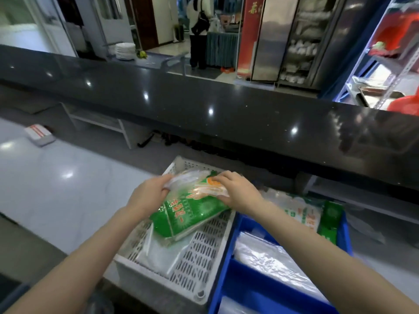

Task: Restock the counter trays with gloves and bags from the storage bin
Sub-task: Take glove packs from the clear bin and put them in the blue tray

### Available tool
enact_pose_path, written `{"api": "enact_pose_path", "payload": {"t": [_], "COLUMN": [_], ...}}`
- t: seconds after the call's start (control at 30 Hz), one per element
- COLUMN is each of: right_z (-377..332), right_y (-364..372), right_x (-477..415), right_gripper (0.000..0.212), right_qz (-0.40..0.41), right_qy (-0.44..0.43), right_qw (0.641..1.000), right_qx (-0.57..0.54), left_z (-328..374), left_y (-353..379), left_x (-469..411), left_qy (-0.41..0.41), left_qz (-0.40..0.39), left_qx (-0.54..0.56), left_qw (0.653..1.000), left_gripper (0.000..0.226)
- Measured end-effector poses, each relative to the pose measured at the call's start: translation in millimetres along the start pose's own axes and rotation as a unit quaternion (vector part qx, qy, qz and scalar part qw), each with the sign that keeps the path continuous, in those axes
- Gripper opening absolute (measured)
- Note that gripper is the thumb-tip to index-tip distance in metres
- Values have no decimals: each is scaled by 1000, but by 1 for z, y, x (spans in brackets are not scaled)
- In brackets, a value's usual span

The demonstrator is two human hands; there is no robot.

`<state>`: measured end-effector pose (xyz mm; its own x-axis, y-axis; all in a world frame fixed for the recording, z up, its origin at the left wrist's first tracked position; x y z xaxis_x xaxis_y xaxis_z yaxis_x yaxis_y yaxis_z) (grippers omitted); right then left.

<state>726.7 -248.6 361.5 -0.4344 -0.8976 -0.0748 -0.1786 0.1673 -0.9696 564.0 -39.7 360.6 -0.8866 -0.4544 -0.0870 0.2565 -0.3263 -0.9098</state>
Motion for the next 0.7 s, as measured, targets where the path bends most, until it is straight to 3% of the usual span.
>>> {"api": "enact_pose_path", "payload": {"t": [0.13, 0.2, 0.43, 0.7], "right_z": [-26, -32, -37, -38], "right_y": [27, 36, 40, -7], "right_x": [-12, -14, -14, -4], "right_gripper": [77, 78, 50, 35], "right_qz": [-128, -146, -104, -49], "right_qy": [-104, -127, -136, -79], "right_qw": [983, 974, 978, 995], "right_qx": [81, 120, 121, 44], "left_z": [-29, -34, -37, -28], "left_y": [-1, 4, 10, -6], "left_x": [8, 11, 15, 4], "left_qy": [-51, -62, -72, -47], "left_qz": [2, -2, -7, -1], "left_qx": [14, 20, 43, 52], "left_qw": [999, 998, 996, 998], "left_gripper": [36, 33, 34, 35]}}
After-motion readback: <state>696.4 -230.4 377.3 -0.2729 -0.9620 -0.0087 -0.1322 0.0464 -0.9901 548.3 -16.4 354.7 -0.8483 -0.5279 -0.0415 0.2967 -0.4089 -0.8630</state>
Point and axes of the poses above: each hand's wrist, its own x-axis away from the middle knuckle, its own y-axis out of the palm, z = x × y, the point moved 1 cm from there along -x, towards the middle knuckle, and after that the axes turned 2 degrees about -z, right-handed, at the moved point
